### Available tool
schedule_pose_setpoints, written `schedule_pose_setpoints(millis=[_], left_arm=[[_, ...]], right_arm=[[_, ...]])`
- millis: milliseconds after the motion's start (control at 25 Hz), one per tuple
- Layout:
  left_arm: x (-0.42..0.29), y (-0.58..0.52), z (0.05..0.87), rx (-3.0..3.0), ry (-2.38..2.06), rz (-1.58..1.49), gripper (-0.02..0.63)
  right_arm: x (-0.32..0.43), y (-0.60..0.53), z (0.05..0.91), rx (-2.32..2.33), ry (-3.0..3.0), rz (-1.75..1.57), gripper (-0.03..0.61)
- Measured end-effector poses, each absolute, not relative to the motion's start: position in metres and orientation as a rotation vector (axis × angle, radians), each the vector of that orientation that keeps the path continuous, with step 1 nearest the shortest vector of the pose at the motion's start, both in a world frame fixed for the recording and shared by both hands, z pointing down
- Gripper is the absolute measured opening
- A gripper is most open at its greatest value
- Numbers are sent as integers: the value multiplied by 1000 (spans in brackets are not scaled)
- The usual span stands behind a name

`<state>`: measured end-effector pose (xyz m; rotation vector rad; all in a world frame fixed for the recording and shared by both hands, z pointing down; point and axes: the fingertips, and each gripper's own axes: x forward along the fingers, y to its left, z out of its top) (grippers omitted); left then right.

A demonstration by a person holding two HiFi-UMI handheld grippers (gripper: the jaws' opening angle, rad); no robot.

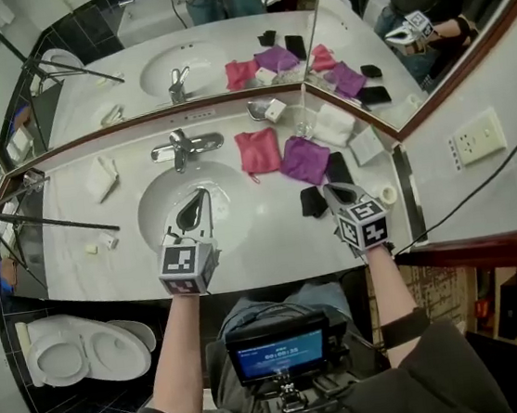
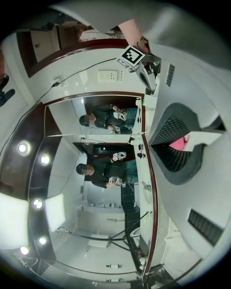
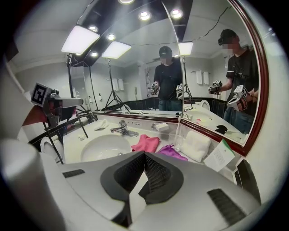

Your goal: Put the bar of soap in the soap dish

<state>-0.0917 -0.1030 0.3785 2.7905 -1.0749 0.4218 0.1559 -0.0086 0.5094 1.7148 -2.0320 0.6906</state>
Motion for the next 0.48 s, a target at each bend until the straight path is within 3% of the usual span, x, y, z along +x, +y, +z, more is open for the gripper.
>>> schedule_pose_setpoints(millis=[480], left_arm=[[-93,-105,387,2795,-1016,489,4]], right_arm=[[131,4,507,1673,-2057,728,17]])
